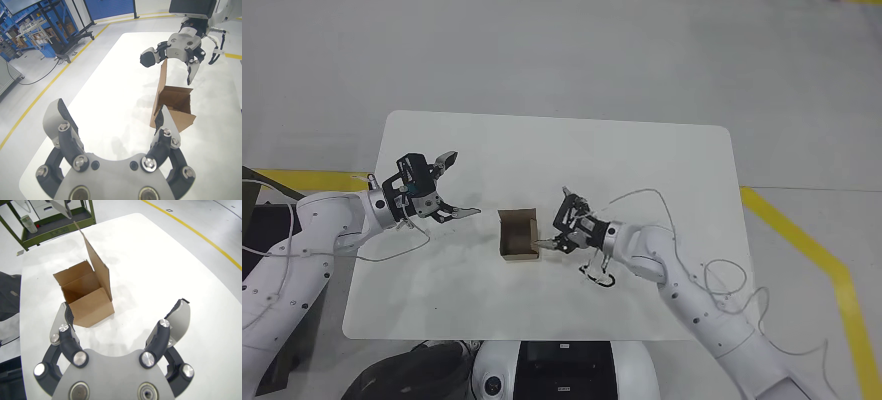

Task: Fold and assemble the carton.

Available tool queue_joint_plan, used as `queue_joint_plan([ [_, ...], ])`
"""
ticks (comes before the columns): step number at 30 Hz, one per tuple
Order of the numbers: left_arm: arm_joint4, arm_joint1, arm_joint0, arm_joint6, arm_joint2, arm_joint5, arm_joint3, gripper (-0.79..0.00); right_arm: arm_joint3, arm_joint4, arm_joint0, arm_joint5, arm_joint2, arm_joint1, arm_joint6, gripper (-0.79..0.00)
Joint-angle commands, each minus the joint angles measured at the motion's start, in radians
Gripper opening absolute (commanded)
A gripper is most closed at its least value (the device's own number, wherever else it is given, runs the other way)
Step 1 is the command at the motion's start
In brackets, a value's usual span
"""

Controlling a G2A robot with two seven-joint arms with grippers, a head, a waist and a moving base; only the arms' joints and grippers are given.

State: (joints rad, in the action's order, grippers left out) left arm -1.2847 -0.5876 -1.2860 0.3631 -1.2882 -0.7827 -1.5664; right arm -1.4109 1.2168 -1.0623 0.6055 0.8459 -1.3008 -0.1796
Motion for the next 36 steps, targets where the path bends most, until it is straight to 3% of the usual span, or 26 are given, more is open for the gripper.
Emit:
queue_joint_plan([
  [1,0.000,0.000,0.000,0.000,0.000,0.000,0.000,0.000,0.024,-0.025,0.001,0.028,0.007,0.001,0.019,0.000],
  [9,-0.039,-0.007,-0.032,-0.116,0.014,0.049,0.005,0.000,0.080,-0.033,0.025,0.060,0.010,-0.003,0.081,0.000],
  [16,-0.071,-0.021,-0.032,-0.065,0.044,0.030,0.018,0.000,0.085,-0.029,0.036,0.081,0.033,0.000,0.140,0.000],
  [25,-0.199,-0.068,0.076,-0.148,0.174,0.092,0.052,0.000,0.093,-0.031,0.034,0.087,0.067,0.006,0.170,0.000],
  [36,-0.193,-0.142,0.246,-0.168,0.327,0.019,0.134,0.000,0.088,-0.032,0.010,0.099,0.113,0.020,0.186,0.000],
])
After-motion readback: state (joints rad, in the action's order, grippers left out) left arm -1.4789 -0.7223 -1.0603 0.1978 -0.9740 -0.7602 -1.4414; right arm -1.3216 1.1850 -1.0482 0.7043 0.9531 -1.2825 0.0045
